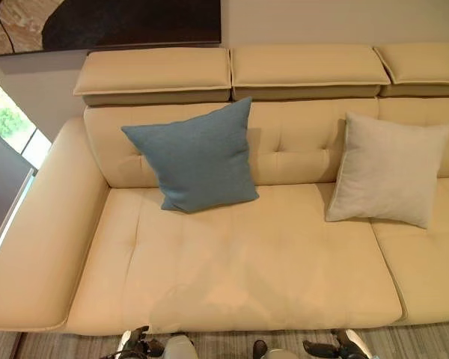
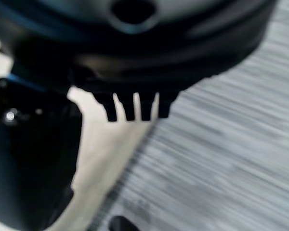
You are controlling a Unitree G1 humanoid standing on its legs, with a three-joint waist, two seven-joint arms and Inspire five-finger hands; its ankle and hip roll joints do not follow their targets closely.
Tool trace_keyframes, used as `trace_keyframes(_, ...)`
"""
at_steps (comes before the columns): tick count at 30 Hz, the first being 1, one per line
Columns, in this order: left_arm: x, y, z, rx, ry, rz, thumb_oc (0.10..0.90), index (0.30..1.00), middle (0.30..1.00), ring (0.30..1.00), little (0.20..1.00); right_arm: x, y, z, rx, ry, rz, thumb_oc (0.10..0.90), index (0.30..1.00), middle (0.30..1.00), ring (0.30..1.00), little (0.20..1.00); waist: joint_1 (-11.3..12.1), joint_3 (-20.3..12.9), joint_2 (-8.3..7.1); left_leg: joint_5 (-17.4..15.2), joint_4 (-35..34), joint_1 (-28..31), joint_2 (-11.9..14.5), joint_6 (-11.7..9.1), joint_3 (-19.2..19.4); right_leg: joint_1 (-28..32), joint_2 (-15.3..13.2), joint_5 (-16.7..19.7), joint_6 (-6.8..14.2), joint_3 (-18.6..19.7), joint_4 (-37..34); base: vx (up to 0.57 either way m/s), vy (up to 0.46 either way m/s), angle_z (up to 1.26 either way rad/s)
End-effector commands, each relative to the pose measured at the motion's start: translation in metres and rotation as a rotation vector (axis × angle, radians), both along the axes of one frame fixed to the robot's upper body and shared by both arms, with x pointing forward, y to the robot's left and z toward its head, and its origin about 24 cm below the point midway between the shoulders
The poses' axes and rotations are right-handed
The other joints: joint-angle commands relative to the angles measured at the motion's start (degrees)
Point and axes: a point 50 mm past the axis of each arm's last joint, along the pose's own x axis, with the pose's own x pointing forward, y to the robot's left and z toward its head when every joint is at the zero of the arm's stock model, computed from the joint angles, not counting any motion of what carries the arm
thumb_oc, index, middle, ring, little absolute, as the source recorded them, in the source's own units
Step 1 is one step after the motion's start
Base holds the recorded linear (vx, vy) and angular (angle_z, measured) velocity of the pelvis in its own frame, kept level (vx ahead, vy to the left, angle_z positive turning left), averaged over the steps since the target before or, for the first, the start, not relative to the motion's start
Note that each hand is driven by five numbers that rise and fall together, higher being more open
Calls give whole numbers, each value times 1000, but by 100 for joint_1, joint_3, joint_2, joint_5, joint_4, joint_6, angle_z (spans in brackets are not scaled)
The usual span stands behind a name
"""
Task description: Pick up all the scattered cushions and arrange them neatly on the sofa.
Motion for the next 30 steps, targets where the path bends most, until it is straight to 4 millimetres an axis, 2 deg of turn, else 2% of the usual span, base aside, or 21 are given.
trace_keyframes(1, -1, -12, -3, -42, -15, 31, 800, 900, 900, 900, 900, 23, 3, 6, 39, -156, -199, 800, 900, 900, 900, 900, -137, -42, -58, -832, -876, 1392, -357, 273, -381, -412, 259, 284, 333, 227, -180, -299, 321, 10)
trace_keyframes(2, -3, -17, -5, -37, 2, -7, 800, 900, 900, 900, 900, 23, 3, 6, 33, -164, -221, 800, 900, 900, 900, 900, -210, -80, -11, -1060, -1241, 1610, -388, 328, -435, -528, 238, 348, 409, 253, -166, -317, 371, 12)
trace_keyframes(4, 0, -26, -6, -49, 9, -63, 800, 900, 900, 900, 900, 25, 5, 6, 44, -176, -255, 800, 900, 900, 900, 900, -266, -71, 28, -1301, -1805, 1790, -533, 435, -426, -738, 137, 561, 549, 255, -121, -272, 321, 16)
trace_keyframes(7, 5, -26, -5, -18, 19, -160, 800, 900, 900, 900, 900, 29, 10, 6, 53, -177, -248, 800, 900, 900, 900, 900, -268, -5, 9, -1289, -2031, 1806, -699, 519, -479, -868, -27, 894, 737, 225, -250, -204, 221, 18)
trace_keyframes(11, 7, -23, -4, 25, 52, -278, 800, 900, 900, 900, 900, 37, 19, 6, 67, -179, -201, 800, 900, 900, 900, 900, -216, 113, 70, -1097, -2358, 1812, -878, 643, -346, -969, -270, 1304, 916, -41, -581, -286, 276, -8)
trace_keyframes(12, 7, -20, -3, 36, 59, -282, 800, 900, 900, 900, 900, 40, 21, 6, 69, -186, -192, 800, 900, 900, 900, 900, -207, 175, 126, -1023, -2377, 1759, -868, 680, -316, -1014, -267, 1221, 925, -92, -533, -415, 291, -26)
trace_keyframes(13, 5, -12, -2, 68, 81, -301, 800, 900, 900, 900, 900, 43, 23, 7, 74, -195, -191, 800, 900, 900, 900, 900, -149, 264, 232, -912, -2372, 1638, -901, 751, -256, -866, -236, 949, 833, -168, -253, -421, 268, -30)
trace_keyframes(18, -14, 7, -3, 111, 154, -246, 800, 900, 900, 900, 900, 25, 25, -1, 66, -122, -170, 800, 900, 900, 900, 900, 110, 69, 381, -666, -2510, 1429, -857, 847, -78, -349, -189, 380, 668, -232, 573, -215, 101, -33)
trace_keyframes(20, -16, 11, -2, 117, 156, -212, 800, 900, 900, 900, 900, 18, 25, -3, 65, -90, -162, 800, 900, 900, 900, 900, 221, -92, 314, -593, -2550, 1346, -921, 838, -28, 59, -86, 248, 687, -208, 343, -73, -24, -39)
trace_keyframes(23, -15, 11, -1, 114, 142, -195, 800, 900, 900, 900, 900, 15, 25, -4, 59, -72, -153, 800, 900, 900, 900, 900, 261, -188, 242, -570, -2599, 1350, -975, 827, -22, 145, 2, 201, 703, -100, 33, -23, -55, -9)
trace_keyframes(24, -11, 9, -1, 112, 128, -193, 800, 900, 900, 900, 900, 15, 23, -4, 47, -62, -142, 800, 900, 900, 900, 900, 238, -210, 236, -571, -2574, 1344, -968, 812, -6, 125, 76, 223, 694, 4, -117, -21, -57, -20)
trace_keyframes(26, -7, 4, -1, 105, 110, -192, 800, 900, 900, 900, 900, 17, 21, -3, 33, -61, -128, 800, 900, 900, 900, 900, 245, -208, 215, -584, -2539, 1356, -957, 807, 35, 211, 89, 266, 697, -32, -310, -24, -83, -12)
trace_keyframes(30, 9, -10, -1, 84, 51, -208, 800, 900, 900, 900, 900, 22, 29, -3, 46, -77, -123, 800, 900, 900, 900, 900, 209, -240, 174, -572, -2574, 1442, -923, 782, 58, 329, 143, 288, 652, -17, -537, 2, -72, -3)
